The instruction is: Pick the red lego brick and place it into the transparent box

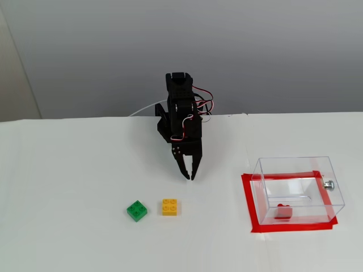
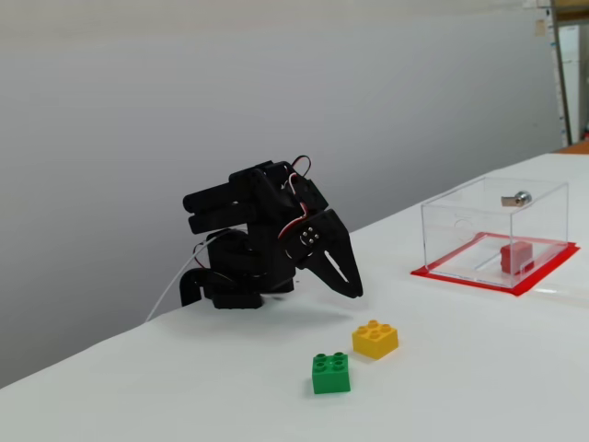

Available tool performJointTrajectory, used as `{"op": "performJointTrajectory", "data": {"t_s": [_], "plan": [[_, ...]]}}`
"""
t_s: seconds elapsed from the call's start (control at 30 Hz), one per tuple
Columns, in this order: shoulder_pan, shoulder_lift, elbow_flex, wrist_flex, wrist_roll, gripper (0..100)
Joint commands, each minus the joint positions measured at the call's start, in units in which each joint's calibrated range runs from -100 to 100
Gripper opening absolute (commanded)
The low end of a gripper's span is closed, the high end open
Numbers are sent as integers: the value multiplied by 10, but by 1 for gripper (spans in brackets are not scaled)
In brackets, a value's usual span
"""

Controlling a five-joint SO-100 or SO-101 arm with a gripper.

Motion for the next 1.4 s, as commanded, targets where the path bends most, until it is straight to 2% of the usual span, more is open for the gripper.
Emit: {"op": "performJointTrajectory", "data": {"t_s": [0.0,0.07,1.37], "plan": [[1,-5,-23,68,2,1],[2,-5,-35,99,0,1],[5,-4,-35,95,-2,1]]}}
